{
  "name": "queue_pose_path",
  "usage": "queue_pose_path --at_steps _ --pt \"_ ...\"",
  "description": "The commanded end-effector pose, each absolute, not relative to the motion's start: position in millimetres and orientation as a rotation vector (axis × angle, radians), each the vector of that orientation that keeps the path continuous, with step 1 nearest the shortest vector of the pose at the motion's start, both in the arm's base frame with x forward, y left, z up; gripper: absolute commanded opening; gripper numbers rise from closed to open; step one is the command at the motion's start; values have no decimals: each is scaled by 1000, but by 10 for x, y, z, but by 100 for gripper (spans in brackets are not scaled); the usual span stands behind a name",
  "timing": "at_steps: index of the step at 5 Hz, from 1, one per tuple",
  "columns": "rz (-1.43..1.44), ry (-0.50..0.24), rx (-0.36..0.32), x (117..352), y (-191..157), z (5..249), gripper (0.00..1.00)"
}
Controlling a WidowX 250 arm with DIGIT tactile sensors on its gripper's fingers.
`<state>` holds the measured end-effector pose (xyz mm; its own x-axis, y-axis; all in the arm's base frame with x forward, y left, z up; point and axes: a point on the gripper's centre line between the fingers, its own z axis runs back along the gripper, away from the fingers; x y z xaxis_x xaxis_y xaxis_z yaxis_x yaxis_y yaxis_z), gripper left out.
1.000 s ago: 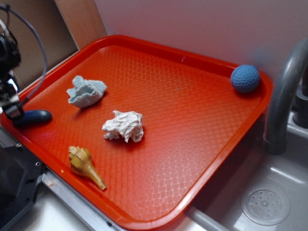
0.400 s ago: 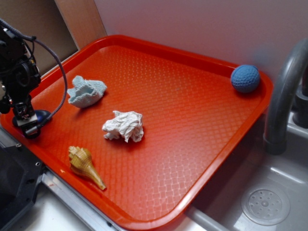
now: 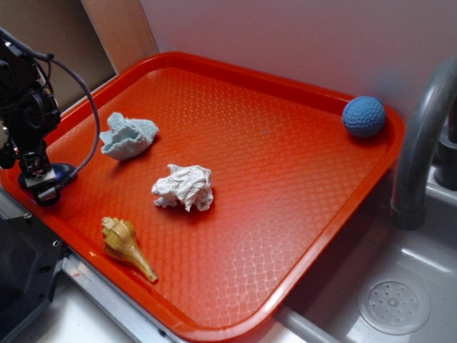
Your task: Grab the plastic pickle.
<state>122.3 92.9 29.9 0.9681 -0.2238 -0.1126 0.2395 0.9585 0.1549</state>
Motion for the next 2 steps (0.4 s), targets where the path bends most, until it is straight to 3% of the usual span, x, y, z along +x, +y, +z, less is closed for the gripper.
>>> queue_pose_path --at_steps 1,2 --pt "-292 70 143 1321 1009 206 100" --pt "-294 83 141 1305 1004 65 0"
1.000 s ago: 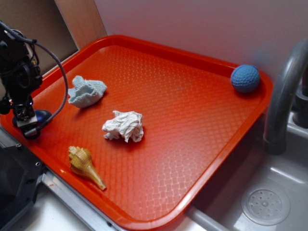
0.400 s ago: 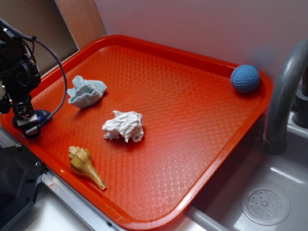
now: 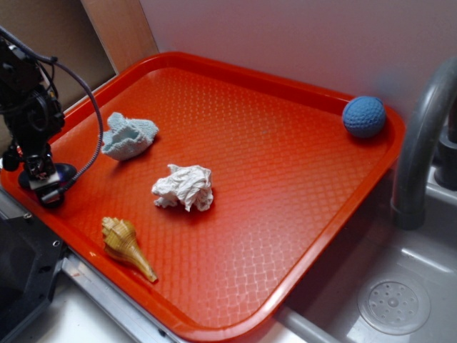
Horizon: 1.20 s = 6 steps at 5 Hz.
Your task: Grab the plastic pickle.
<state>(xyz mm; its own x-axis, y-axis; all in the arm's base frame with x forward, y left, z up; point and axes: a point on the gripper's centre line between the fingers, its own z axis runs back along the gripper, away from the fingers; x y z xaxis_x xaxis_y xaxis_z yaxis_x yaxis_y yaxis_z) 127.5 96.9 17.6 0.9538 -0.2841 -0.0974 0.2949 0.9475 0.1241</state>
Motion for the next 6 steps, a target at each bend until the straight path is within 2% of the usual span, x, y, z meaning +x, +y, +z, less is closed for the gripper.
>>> queue_pose_path --at_steps 1,2,3,4,5,6 --pt "-317 63 138 1305 944 148 0" --pt "-330 53 140 1341 881 376 0" --pt "-243 -24 145 1693 635 883 0" --pt "-207 -77 98 2084 338 1413 0" --pt "-73 -76 136 2358 75 1875 0" --pt "15 -115 117 2462 -44 2196 0"
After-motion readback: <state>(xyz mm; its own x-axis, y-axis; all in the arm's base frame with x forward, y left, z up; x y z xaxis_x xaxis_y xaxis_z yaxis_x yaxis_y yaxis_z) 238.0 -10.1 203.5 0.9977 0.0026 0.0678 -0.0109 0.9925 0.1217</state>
